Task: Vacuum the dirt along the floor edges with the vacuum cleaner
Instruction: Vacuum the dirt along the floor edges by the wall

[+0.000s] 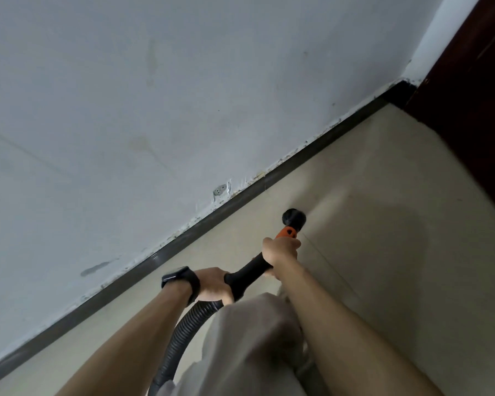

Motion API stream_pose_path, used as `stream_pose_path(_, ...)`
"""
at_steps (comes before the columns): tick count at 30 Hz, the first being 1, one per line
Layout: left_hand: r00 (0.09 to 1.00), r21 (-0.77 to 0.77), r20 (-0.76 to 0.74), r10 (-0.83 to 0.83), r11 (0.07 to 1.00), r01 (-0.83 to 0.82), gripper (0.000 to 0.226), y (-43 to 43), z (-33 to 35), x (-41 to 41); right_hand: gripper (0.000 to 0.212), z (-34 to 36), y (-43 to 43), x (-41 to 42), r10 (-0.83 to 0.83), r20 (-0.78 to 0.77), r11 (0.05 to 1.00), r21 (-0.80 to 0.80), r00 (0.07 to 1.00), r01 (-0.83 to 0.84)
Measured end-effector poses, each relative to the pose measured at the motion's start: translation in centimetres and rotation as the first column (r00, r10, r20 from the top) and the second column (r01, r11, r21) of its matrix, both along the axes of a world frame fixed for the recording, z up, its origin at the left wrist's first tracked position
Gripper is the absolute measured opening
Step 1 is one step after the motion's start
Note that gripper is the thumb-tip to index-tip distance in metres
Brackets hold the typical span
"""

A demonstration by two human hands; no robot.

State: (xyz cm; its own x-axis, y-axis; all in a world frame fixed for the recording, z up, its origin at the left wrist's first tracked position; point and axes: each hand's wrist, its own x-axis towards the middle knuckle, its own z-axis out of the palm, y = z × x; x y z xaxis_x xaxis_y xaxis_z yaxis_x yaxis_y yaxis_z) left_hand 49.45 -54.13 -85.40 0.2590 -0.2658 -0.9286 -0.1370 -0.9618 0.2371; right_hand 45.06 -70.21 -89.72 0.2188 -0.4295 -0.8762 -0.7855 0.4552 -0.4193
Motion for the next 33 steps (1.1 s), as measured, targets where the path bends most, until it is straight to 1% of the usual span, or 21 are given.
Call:
stream_pose_path(3,0.997,-0.031,-0.060,-0.051,0.998,0.049,0.025,-3.2,-1.1,-0.7,0.057,-0.4,-2.9,-1.1,-0.005,-0.080,0.996,-0.091,0.997,-0.002)
stream_pose_path(5,0.992,-0.048,-0.083,-0.094,0.995,0.091,0.028,-5.3,-1.9,-0.9,0.058,-1.1,-5.0,-1.5,0.002,-0.105,0.990,-0.143,0.995,-0.017)
stream_pose_path(10,0.984,-0.076,-0.063,-0.169,0.984,0.164,0.026,-10.6,-3.9,-0.1,0.057,-2.6,-9.8,-1.4,-0.051,-0.097,0.980,-0.195,0.994,0.031)
stream_pose_path(13,0.983,-0.115,-0.057,-0.176,0.979,0.168,0.027,-13.5,-5.4,0.2,0.056,-3.9,-12.6,-0.8,-0.061,-0.096,0.972,-0.233,0.993,0.037)
stream_pose_path(16,0.990,-0.137,0.007,-0.142,0.980,0.141,0.037,-15.4,-5.9,0.7,0.058,-4.2,-15.4,0.4,-0.072,-0.075,0.974,-0.218,0.995,0.054)
stream_pose_path(18,0.994,-0.134,0.047,-0.098,0.986,0.104,0.042,-15.6,-4.6,1.0,0.060,-2.9,-16.6,1.0,-0.113,-0.059,0.988,-0.112,0.992,0.106)
stream_pose_path(19,0.994,-0.131,0.054,-0.095,0.986,0.102,0.042,-15.8,-3.2,1.3,0.059,-1.7,-17.1,1.1,-0.182,-0.030,0.983,-0.015,0.983,0.181)
stream_pose_path(21,0.990,-0.122,0.055,-0.132,0.983,0.138,0.042,-16.0,0.3,2.1,0.051,1.3,-17.6,0.8,-0.341,0.018,0.926,0.177,0.940,0.332)
stream_pose_path(22,0.987,-0.112,0.056,-0.148,0.982,0.153,0.043,-16.2,2.3,2.7,0.046,3.2,-17.6,0.6,-0.396,0.033,0.897,0.228,0.918,0.378)
stream_pose_path(25,0.986,-0.081,0.013,-0.164,0.983,0.165,0.042,-16.6,9.6,4.5,0.036,10.3,-16.7,-0.5,-0.489,0.089,0.840,0.315,0.868,0.441)
stream_pose_path(27,0.983,-0.059,-0.054,-0.178,0.983,0.175,0.042,-16.3,15.0,4.5,0.031,16.5,-15.7,-1.5,-0.530,0.135,0.814,0.358,0.837,0.458)
stream_pose_path(29,0.977,-0.046,-0.080,-0.200,0.979,0.196,0.042,-16.1,20.7,3.8,0.029,23.2,-15.1,-2.5,-0.568,0.182,0.794,0.380,0.803,0.475)
stream_pose_path(33,0.965,-0.053,-0.052,-0.255,0.966,0.253,0.044,-16.9,32.7,1.8,0.031,37.1,-14.9,-4.5,-0.560,0.263,0.813,0.356,0.786,0.460)
